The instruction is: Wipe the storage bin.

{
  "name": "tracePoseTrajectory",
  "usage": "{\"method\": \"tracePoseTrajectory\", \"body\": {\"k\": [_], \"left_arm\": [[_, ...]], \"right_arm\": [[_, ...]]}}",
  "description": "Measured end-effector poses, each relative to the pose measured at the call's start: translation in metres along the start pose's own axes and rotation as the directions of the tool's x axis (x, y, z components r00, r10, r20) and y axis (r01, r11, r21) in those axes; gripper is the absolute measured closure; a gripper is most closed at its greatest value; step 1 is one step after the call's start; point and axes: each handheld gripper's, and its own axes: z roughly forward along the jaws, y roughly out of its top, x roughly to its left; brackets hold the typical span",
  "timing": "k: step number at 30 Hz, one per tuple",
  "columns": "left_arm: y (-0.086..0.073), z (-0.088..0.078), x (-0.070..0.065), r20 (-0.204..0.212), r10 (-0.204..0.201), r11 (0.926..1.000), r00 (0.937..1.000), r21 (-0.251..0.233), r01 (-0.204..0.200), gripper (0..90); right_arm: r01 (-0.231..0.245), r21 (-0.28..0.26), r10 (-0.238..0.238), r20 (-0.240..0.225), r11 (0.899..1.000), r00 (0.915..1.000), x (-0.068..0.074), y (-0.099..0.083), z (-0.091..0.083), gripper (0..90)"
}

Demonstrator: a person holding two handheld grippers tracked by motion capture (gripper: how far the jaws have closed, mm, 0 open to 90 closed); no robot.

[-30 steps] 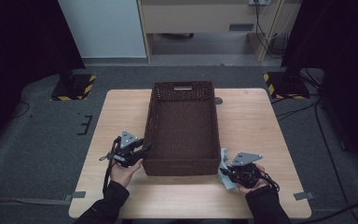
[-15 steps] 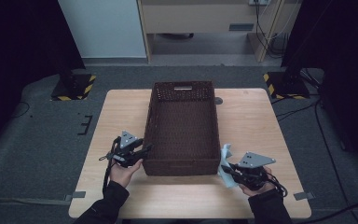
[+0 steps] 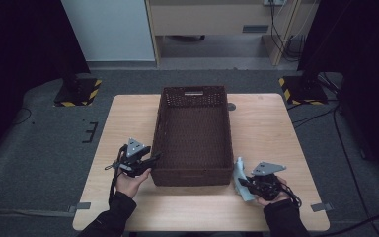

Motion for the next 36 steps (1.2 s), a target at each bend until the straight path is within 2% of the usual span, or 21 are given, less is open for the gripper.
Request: {"method": "tracePoseTrajectory", "body": {"k": [2,5,7,9,14,18,19,22,25,27,28,31,36], "left_arm": [[0.0,0.0,0.0,0.0,0.002,1.0,1.0,0.002,-0.002,50.6],[0.0,0.0,0.0,-0.001,0.001,1.0,1.0,0.0,-0.001,50.0],[0.0,0.0,0.0,-0.003,0.003,1.0,1.0,0.0,-0.003,49.7],[0.0,0.0,0.0,-0.003,0.003,1.0,1.0,0.0,-0.003,49.3],[0.0,0.0,0.001,-0.003,0.001,1.0,1.0,-0.001,-0.001,48.9],[0.0,0.0,0.001,-0.002,0.001,1.0,1.0,-0.002,-0.001,48.8],[0.0,0.0,0.001,-0.002,0.001,1.0,1.0,-0.002,-0.001,48.8],[0.0,0.0,0.001,0.001,-0.002,1.0,1.0,-0.002,0.002,48.8],[0.0,0.0,0.001,0.002,-0.003,1.0,1.0,-0.001,0.003,48.9],[0.0,0.0,0.001,0.004,-0.004,1.0,1.0,0.0,0.004,49.0],[0.0,0.0,0.001,0.005,-0.004,1.0,1.0,0.0,0.004,49.0],[0.0,0.0,0.001,0.013,-0.005,1.0,0.9999,0.0,0.005,50.4],[0.0,0.0,0.001,0.041,-0.002,1.0,0.9992,0.002,0.002,57.7]], "right_arm": [[-0.029,-0.031,0.031,0.04,0.999,0.9987,-0.009,-0.002,-0.01,83.6],[-0.075,-0.065,0.082,0.112,0.995,0.9904,-0.023,-0.007,-0.024,83.6],[-0.103,-0.065,0.112,0.16,0.993,0.9807,-0.033,-0.012,-0.03,83.6],[-0.138,-0.057,0.146,0.184,0.989,0.972,-0.042,-0.019,-0.033,83.5],[-0.191,-0.06,0.2,0.219,0.98,0.955,-0.055,-0.028,-0.036,82.9],[-0.216,-0.056,0.223,0.24,0.975,0.9449,-0.063,-0.034,-0.036,82.9],[-0.22,-0.045,0.224,0.24,0.974,0.9445,-0.065,-0.035,-0.036,82.9],[-0.253,-0.036,0.253,0.248,0.967,0.9349,-0.071,-0.039,-0.033,81.8],[-0.272,-0.011,0.265,0.269,0.962,0.926,-0.077,-0.042,-0.028,79.1],[-0.272,0.0,0.261,0.29,0.962,0.9208,-0.08,-0.043,-0.025,73.7],[-0.27,0.0,0.257,0.31,0.963,0.9153,-0.081,-0.044,-0.023,71.5],[-0.274,-0.022,0.265,0.331,0.962,0.9055,-0.082,-0.042,-0.022,62.9],[-0.236,-0.069,0.245,0.369,0.969,0.8967,-0.082,-0.038,-0.027,50.9]]}}
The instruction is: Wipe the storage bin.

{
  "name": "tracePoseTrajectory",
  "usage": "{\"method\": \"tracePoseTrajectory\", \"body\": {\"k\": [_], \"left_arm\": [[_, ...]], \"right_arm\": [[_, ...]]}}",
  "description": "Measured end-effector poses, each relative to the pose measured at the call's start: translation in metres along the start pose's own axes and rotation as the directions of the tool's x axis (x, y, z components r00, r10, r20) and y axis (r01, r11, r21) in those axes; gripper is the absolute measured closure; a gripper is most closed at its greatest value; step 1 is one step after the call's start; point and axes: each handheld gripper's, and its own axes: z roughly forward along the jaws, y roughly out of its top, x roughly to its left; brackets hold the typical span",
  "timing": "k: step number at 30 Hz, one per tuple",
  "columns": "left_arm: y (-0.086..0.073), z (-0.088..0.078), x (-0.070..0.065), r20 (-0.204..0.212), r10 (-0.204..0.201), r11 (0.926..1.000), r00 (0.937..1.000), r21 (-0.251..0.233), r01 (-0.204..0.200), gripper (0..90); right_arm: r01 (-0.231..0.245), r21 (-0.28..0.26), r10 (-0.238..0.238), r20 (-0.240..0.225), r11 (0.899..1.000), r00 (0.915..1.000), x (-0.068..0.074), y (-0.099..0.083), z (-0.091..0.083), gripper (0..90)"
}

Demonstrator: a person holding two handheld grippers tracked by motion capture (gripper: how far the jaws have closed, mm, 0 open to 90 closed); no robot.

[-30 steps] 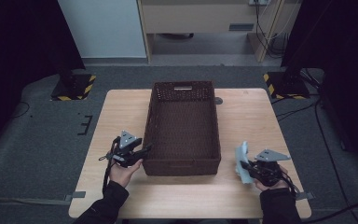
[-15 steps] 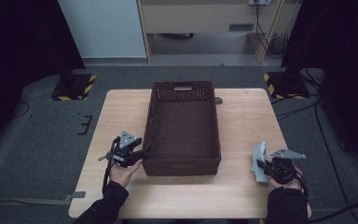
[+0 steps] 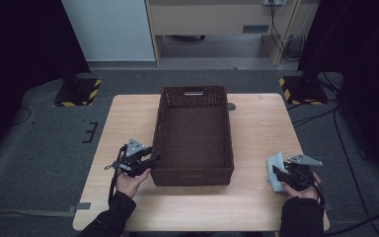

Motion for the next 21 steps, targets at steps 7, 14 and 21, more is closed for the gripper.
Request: {"method": "tracePoseTrajectory", "body": {"k": [7,14,21], "left_arm": [[0.001,0.0,-0.001,0.004,0.004,1.0,1.0,0.009,-0.004,62.7],[0.002,-0.001,-0.002,0.0,0.0,0.9998,1.0,0.02,0.0,65.1],[0.002,-0.003,0.0,0.008,0.001,0.9995,1.0,0.033,-0.001,66.8]], "right_arm": [[-0.006,-0.089,0.007,0.014,0.996,0.9999,0.0,0.01,-0.008,45.3],[0.022,-0.169,-0.019,0.019,0.985,0.9996,0.009,0.026,-0.019,44.0],[0.046,-0.247,-0.061,-0.051,0.968,0.9969,0.028,0.053,-0.029,44.7]]}}
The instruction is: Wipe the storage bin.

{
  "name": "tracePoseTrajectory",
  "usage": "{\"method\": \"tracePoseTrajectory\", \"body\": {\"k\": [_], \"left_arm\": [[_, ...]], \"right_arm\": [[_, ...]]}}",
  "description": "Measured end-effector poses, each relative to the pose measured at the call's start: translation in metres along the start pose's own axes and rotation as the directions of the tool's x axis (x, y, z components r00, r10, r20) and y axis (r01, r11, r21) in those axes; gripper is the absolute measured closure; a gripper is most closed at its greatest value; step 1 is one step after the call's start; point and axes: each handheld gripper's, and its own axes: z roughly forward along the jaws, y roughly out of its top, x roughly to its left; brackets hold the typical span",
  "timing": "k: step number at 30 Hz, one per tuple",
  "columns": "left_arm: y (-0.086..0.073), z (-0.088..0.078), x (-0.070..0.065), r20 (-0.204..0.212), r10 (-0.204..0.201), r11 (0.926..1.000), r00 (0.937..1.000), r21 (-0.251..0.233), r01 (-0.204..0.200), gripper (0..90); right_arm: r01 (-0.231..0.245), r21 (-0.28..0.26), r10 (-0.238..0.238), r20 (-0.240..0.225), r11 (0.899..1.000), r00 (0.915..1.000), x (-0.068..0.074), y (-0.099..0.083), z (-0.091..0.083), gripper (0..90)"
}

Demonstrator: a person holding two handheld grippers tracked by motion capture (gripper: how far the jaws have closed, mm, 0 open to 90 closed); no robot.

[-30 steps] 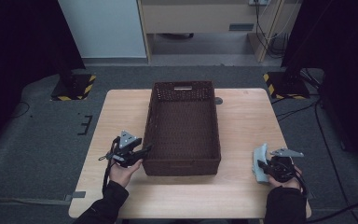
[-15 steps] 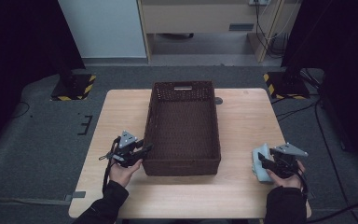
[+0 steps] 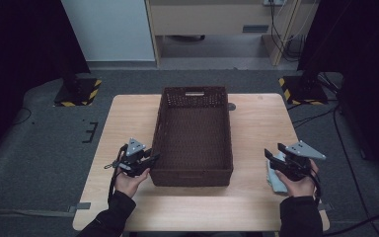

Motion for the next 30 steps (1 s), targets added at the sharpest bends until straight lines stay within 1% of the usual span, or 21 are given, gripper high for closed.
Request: {"method": "tracePoseTrajectory", "body": {"k": [3,5,7,11,13,16,19,25,27,30], "left_arm": [[-0.001,-0.001,0.0,0.005,-0.003,1.0,1.0,0.0,0.003,67.4],[-0.001,-0.003,0.001,0.008,0.002,1.0,1.0,0.004,-0.002,67.6],[-0.002,-0.004,0.001,0.013,0.004,1.0,0.9999,0.005,-0.004,67.8],[-0.004,-0.007,0.003,0.023,0.011,0.9999,0.9997,0.008,-0.012,68.0],[-0.005,-0.008,0.003,0.025,0.011,0.9999,0.9996,0.006,-0.011,68.0],[-0.004,-0.008,0.003,0.025,0.013,0.9999,0.9996,0.006,-0.013,67.8],[-0.004,-0.007,0.003,0.025,0.011,0.9999,0.9996,0.004,-0.012,67.7],[-0.004,-0.007,0.004,0.028,0.013,0.9999,0.9995,0.002,-0.013,67.4],[-0.004,-0.007,0.004,0.028,0.02,0.9998,0.9994,-0.003,-0.02,66.8],[-0.004,-0.008,0.004,0.021,0.028,0.9995,0.9994,-0.013,-0.028,64.0]], "right_arm": [[0.007,-0.018,-0.007,-0.045,1.0,0.999,0.01,0.011,0.004,45.2],[0.013,-0.023,-0.015,-0.074,1.0,0.9971,0.019,0.018,0.009,45.4],[0.007,-0.024,-0.01,-0.101,1.0,0.9949,0.025,0.024,0.015,45.7],[0.015,-0.02,-0.017,-0.155,1.0,0.9878,0.042,0.036,0.035,46.2],[0.013,-0.013,-0.015,-0.182,1.0,0.9833,0.05,0.041,0.048,46.5],[0.003,-0.005,-0.004,-0.213,1.0,0.977,0.059,0.045,0.062,47.4],[0.003,0.007,-0.002,-0.225,1.0,0.9744,0.065,0.046,0.073,48.2],[0.033,0.05,-0.02,-0.233,0.998,0.9723,0.071,0.042,0.091,52.4],[0.027,0.067,-0.011,-0.24,0.997,0.9708,0.072,0.04,0.094,52.3],[0.023,0.07,-0.005,-0.24,0.997,0.9708,0.071,0.041,0.094,55.2]]}}
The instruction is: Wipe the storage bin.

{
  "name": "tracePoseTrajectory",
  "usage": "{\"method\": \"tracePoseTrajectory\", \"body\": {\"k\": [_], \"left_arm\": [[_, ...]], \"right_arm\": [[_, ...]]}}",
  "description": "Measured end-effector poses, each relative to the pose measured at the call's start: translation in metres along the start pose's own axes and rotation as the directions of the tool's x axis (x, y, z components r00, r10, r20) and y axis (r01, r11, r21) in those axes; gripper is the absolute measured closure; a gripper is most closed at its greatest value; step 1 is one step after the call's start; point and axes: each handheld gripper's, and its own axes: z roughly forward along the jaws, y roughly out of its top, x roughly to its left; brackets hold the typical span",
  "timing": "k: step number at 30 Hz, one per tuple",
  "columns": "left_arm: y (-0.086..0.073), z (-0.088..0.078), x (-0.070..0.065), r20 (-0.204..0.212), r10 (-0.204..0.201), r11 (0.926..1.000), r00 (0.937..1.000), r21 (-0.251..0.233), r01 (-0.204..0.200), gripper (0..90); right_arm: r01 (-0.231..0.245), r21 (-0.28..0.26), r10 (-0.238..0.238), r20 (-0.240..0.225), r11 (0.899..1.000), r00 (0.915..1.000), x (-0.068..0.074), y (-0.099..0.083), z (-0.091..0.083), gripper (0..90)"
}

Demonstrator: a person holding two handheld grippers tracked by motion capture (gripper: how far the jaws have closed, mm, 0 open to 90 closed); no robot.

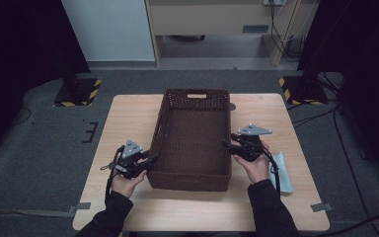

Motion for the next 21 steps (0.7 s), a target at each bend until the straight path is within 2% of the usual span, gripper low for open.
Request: {"method": "tracePoseTrajectory", "body": {"k": [3,6,11,14,17,21], "left_arm": [[0.0,-0.003,0.001,0.008,-0.013,0.9997,0.9999,-0.019,0.014,56.0],[-0.001,-0.007,-0.001,0.008,-0.015,0.9996,0.9999,-0.024,0.015,55.2],[-0.004,-0.009,0.0,0.015,-0.035,0.9994,0.9993,0.003,0.035,62.9],[-0.003,-0.009,0.001,0.004,-0.029,0.9995,0.9996,0.012,0.029,66.7],[-0.003,-0.009,0.006,-0.002,-0.036,0.9993,0.9993,0.008,0.036,68.3],[-0.003,-0.01,0.013,-0.016,-0.056,0.9984,0.9983,0.002,0.056,70.8]], "right_arm": [[-0.006,0.007,0.006,0.013,1.0,0.9999,0.001,0.0,-0.001,56.2],[-0.003,0.014,0.002,0.024,1.0,0.9997,0.004,0.001,-0.002,58.2],[0.004,0.025,-0.005,0.04,1.0,0.9992,0.011,-0.001,-0.006,57.9],[0.005,0.027,-0.005,0.032,1.0,0.9995,0.012,0.0,-0.008,56.3],[0.022,-0.005,-0.022,0.059,1.0,0.998,0.011,0.004,-0.007,51.4],[0.007,-0.027,-0.005,0.063,1.0,0.998,0.006,0.009,0.0,50.6]]}}
